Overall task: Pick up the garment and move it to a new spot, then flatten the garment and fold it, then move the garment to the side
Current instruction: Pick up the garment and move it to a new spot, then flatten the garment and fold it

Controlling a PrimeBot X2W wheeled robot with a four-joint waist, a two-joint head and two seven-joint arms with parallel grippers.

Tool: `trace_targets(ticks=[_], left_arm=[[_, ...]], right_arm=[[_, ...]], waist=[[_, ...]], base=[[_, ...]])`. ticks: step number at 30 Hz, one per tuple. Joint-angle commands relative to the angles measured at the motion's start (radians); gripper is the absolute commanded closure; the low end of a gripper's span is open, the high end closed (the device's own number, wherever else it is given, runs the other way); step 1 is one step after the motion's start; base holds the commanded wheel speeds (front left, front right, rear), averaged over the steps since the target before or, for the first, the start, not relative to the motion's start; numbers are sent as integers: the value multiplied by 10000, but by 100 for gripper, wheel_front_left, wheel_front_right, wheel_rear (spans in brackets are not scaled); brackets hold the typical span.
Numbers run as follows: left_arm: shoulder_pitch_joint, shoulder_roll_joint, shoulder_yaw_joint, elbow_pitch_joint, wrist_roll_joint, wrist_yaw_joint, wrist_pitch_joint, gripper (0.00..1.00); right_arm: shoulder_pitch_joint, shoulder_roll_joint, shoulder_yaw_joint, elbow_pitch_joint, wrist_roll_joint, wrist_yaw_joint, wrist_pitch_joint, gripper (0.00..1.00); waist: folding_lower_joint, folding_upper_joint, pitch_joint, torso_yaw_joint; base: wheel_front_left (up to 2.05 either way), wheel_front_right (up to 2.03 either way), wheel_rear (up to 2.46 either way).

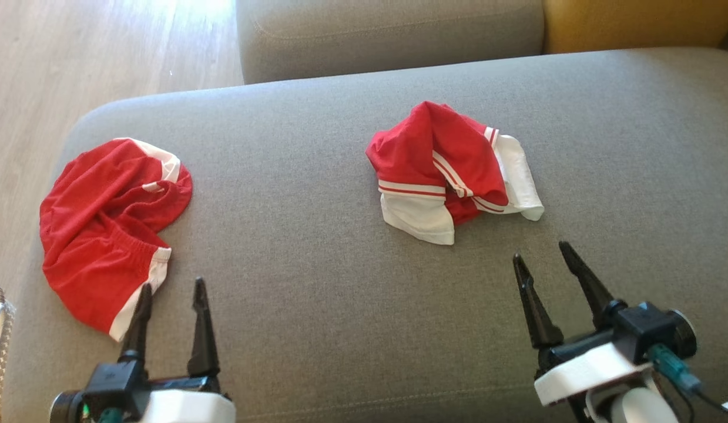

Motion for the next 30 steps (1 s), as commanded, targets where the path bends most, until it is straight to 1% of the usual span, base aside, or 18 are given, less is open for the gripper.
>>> trace_targets(ticks=[1, 8, 18, 30], left_arm=[[-365, -58, 434, -321, 66, -65, -60, 0], [-103, -104, 744, -338, 151, -256, -60, 0], [-27, -112, 492, -323, 124, -199, -60, 0], [-113, -113, 388, -208, 200, -251, -60, 0]], right_arm=[[-210, 1, 204, -271, -75, -4, -9, 0], [-118, 1, 154, -253, -58, -4, -9, 0], [-19, 1, 102, -262, -52, -4, -9, 0], [12, 1, 69, -285, -42, -4, -9, 0]], waist=[[1, -1, -37, 3], [1, -1, -189, -51], [1, -1, -246, -41], [1, -1, -147, 126]], base=[[0, 0, 0], [0, 0, 0], [0, 0, 0], [0, 0, 0]])
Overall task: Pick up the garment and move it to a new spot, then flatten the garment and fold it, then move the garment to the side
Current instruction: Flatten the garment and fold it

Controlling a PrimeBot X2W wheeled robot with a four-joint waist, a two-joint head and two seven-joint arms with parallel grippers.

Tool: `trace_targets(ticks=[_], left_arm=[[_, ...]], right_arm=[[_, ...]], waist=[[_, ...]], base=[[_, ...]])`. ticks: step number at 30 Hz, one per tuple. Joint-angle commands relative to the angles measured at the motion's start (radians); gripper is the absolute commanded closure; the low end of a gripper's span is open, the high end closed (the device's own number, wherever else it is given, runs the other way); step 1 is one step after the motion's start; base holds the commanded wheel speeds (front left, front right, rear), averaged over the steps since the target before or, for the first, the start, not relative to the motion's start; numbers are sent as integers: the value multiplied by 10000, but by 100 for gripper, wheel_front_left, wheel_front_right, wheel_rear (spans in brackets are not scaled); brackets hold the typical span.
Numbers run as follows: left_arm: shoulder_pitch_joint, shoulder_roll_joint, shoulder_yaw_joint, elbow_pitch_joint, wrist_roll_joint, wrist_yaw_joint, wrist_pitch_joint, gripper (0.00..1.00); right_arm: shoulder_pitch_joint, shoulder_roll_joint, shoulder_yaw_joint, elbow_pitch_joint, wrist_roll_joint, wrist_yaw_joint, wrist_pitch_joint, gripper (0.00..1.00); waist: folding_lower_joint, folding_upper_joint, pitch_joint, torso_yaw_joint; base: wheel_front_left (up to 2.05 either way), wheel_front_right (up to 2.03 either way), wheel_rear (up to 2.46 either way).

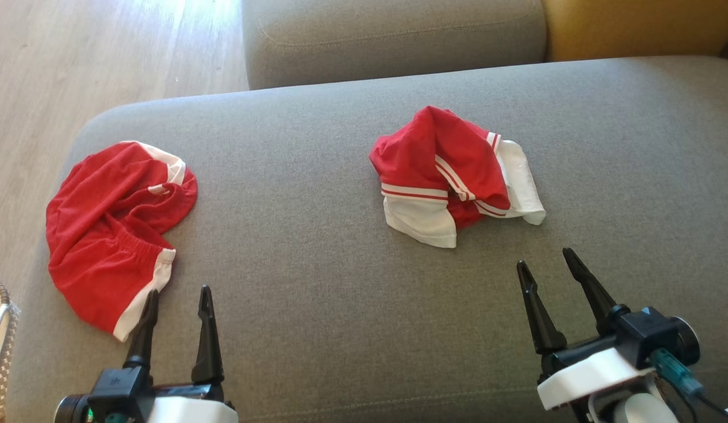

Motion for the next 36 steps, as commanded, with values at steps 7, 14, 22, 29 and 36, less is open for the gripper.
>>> trace_targets(ticks=[7, 14, 22, 29, 36], left_arm=[[-351, -77, 207, -204, 168, -111, -61, 0], [-846, -77, -621, 1069, 249, -1170, -61, 0], [-3584, -77, -2451, 3235, 337, -2197, -61, 0], [-6133, -77, -4146, 4458, 207, -2402, -61, 0], [-8023, -78, -4682, 5765, -28, -2213, -61, 0]], right_arm=[[-237, -12, 248, -352, -75, -4, -11, 0], [-415, -12, 410, -436, -137, -4, -11, 0], [-997, -12, 404, -800, -214, -4, -11, 0], [-1526, -12, 404, -941, -150, -4, -11, 0], [-2073, -12, 406, -1125, 182, -4, -11, 0]], waist=[[0, -1, 77, -51], [0, -1, 340, -365], [0, -1, 1570, -966], [0, -1, 2646, -1484], [0, -1, 3506, -1994]], base=[[0, 0, 0], [0, 0, 0], [0, 0, 0], [0, 0, 0], [0, 0, 0]])
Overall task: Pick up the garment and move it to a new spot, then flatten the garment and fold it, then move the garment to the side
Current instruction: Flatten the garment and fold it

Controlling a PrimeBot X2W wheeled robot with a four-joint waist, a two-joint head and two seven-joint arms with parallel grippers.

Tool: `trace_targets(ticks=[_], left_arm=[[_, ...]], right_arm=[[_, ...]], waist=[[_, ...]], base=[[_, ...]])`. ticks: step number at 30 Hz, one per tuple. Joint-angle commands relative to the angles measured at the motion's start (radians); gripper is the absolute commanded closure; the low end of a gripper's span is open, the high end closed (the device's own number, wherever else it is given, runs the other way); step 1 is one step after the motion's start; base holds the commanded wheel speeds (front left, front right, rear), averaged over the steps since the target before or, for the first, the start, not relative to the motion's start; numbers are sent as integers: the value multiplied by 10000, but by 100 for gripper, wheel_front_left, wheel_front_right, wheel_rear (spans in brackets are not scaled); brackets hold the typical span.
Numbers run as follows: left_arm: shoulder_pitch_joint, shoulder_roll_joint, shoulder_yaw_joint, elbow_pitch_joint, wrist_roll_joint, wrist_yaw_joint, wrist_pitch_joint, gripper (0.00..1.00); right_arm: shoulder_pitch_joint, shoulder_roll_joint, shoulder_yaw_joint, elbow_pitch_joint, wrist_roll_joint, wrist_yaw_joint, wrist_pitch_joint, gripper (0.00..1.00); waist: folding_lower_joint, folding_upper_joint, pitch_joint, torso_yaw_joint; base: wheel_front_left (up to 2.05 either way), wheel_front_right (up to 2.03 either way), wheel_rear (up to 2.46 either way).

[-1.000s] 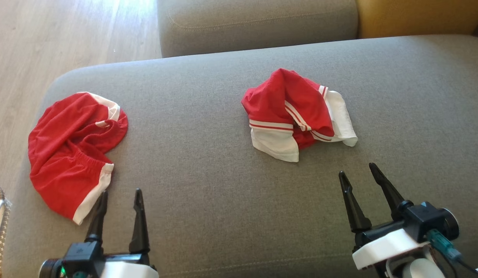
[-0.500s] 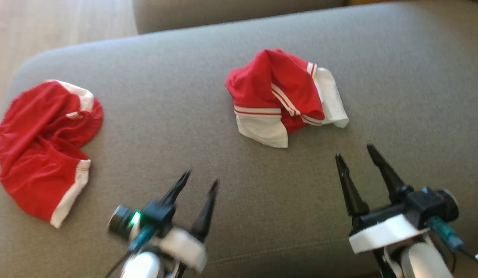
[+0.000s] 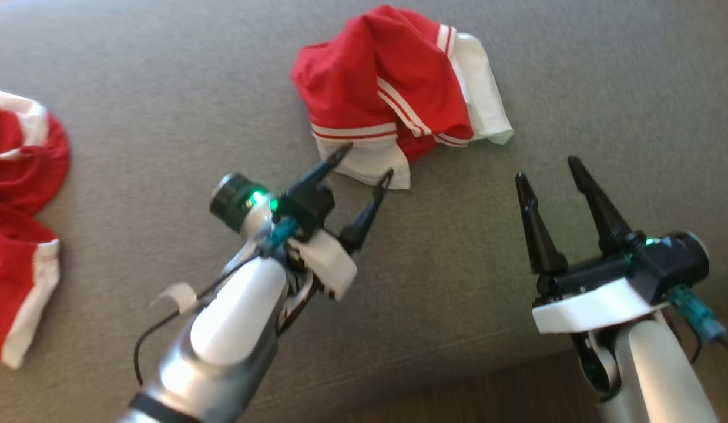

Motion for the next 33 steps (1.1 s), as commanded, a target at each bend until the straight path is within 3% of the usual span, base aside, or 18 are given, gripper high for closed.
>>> trace_targets(ticks=[1, 7, 12, 18, 19, 20, 26, 30, 33], left_arm=[[-470, 14, 162, -103, -133, 66, -61, 0], [-1377, 14, 198, 354, -777, 317, -61, 0], [-2289, 14, 98, 1974, -858, 809, -48, 0], [-3047, 14, -487, 3504, -1166, 665, 137, 0], [-3108, 14, -568, 3554, -1232, 674, 102, 55], [-3137, 14, -647, 3580, -1321, 666, 74, 100], [-3058, 14, -1059, 2917, -2369, 291, -20, 100], [-2925, 14, -1198, 1905, -4200, -75, 353, 100], [-2938, 14, -1266, 972, -5996, -159, 1206, 100]], right_arm=[[-220, -16, 237, -383, 93, -4, -21, 0], [-387, -16, 179, -475, 279, -4, -21, 0], [-524, -16, 183, -526, 383, -4, -21, 0], [-559, -16, 174, -501, 453, -4, -21, 0], [-559, -16, 160, -486, 469, -4, -21, 0], [-562, -16, 156, -476, 482, -4, -21, 0], [-499, -16, 268, -376, 532, -4, -21, 0], [-385, -16, 483, -264, 694, -4, -21, 0], [-301, -16, 636, -205, 873, -4, -21, 0]], waist=[[0, 0, 376, -349], [0, 0, 793, -505], [0, 0, 1116, -558], [0, 0, 1178, -526], [0, 0, 1136, -501], [0, 0, 1081, -479], [0, 0, 537, -437], [0, 0, -28, -660], [0, 0, -459, -936]], base=[[0, 0, 0], [0, 0, 0], [0, 0, 0], [0, 0, 0], [0, 0, 0], [0, 0, 0], [0, 0, 0], [0, 0, 0], [0, 0, 0]])
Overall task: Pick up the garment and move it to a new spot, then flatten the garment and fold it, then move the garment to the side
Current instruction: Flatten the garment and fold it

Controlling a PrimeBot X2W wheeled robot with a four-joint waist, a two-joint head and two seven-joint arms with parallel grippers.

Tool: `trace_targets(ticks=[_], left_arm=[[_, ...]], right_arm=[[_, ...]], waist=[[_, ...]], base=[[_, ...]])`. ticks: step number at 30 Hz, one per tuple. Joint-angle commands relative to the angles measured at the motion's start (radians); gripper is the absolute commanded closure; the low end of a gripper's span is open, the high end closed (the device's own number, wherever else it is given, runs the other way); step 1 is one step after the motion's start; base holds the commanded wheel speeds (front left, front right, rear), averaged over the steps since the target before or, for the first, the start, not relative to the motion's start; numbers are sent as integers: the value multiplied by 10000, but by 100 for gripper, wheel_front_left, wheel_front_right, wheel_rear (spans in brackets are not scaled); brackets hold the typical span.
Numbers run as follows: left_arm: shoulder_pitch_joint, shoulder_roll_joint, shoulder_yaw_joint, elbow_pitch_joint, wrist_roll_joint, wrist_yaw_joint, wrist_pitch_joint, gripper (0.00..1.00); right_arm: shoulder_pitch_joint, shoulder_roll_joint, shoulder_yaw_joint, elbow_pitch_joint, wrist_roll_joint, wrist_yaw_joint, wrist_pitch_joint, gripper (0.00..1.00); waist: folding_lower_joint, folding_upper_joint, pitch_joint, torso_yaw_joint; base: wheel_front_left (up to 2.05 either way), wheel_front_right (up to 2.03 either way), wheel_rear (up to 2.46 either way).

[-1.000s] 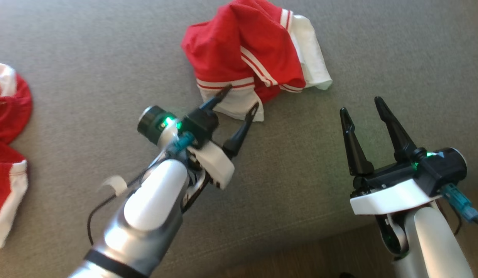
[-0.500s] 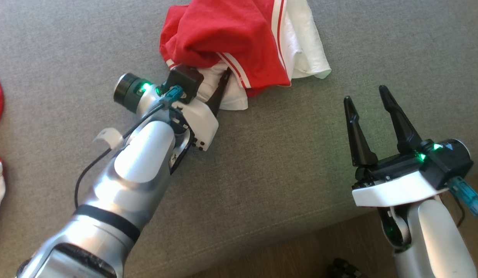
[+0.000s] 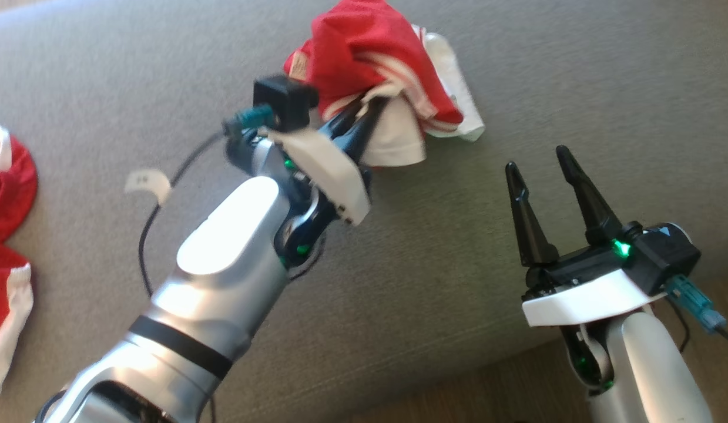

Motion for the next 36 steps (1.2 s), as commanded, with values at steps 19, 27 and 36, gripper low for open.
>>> trace_targets(ticks=[19, 27, 36], left_arm=[[-2533, 276, 2766, -2670, -8492, 3241, 32, 100], [811, 1479, 2793, -1203, -8112, 2931, -781, 100], [3341, 1478, 4049, -1098, -4508, 950, -1168, 57]], right_arm=[[52, -14, 370, -304, 1016, -4, -21, 0], [7, -14, 264, -334, 1018, -4, -21, 0], [151, -14, 373, 101, 463, -4, -21, 0]], waist=[[0, 0, -1206, -1324], [0, 0, -942, -960], [0, 0, -968, -28]], base=[[0, 0, 0], [0, 0, 0], [0, 0, 0]])
